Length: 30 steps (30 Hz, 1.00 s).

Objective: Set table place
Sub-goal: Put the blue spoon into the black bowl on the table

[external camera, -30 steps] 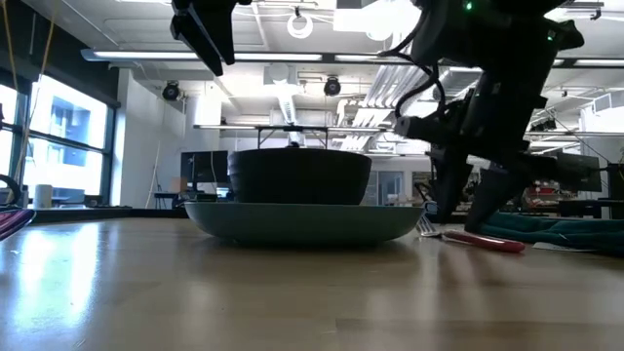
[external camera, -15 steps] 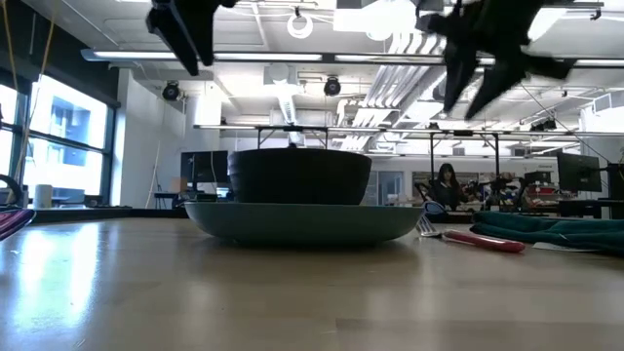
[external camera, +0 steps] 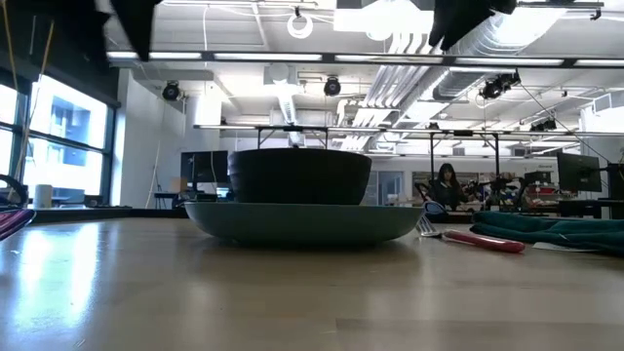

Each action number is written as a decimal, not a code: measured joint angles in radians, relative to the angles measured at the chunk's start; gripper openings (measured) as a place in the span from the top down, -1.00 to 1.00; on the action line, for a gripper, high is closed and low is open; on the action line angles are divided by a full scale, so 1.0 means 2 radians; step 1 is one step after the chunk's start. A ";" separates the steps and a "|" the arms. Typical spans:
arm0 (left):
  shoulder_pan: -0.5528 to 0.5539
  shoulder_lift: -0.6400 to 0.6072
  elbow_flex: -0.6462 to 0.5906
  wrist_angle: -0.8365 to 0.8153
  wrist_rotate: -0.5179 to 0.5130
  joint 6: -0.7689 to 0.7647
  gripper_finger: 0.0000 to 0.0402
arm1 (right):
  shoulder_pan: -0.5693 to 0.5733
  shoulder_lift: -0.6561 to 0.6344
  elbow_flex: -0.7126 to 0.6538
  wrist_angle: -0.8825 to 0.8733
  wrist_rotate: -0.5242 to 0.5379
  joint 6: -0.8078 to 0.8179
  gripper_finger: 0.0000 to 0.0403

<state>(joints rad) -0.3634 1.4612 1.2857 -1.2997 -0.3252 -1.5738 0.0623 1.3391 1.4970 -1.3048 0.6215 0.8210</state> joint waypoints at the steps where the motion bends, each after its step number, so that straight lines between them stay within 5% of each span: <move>1: -0.012 0.000 -0.013 0.016 0.010 -0.026 -0.43 | -0.002 0.000 0.003 0.000 -0.002 -0.019 0.36; 7: -0.084 0.013 -0.081 0.133 0.060 -0.166 -0.43 | -0.006 0.000 0.004 -0.001 -0.015 -0.084 0.36; 12: -0.121 0.059 -0.088 0.146 0.124 -0.247 -0.43 | -0.006 0.000 0.003 0.001 -0.015 -0.099 0.36; 22: -0.133 0.146 -0.088 0.312 0.144 -0.290 -0.43 | -0.008 0.000 0.003 0.006 -0.015 -0.097 0.36; 30: -0.133 0.200 -0.078 0.336 0.181 -0.296 -0.43 | -0.008 0.000 0.003 0.006 -0.015 -0.101 0.36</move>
<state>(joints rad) -0.6292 1.8606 1.1294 -0.6277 0.0376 -2.1658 0.0456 1.3396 1.5024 -1.2930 0.5911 0.6192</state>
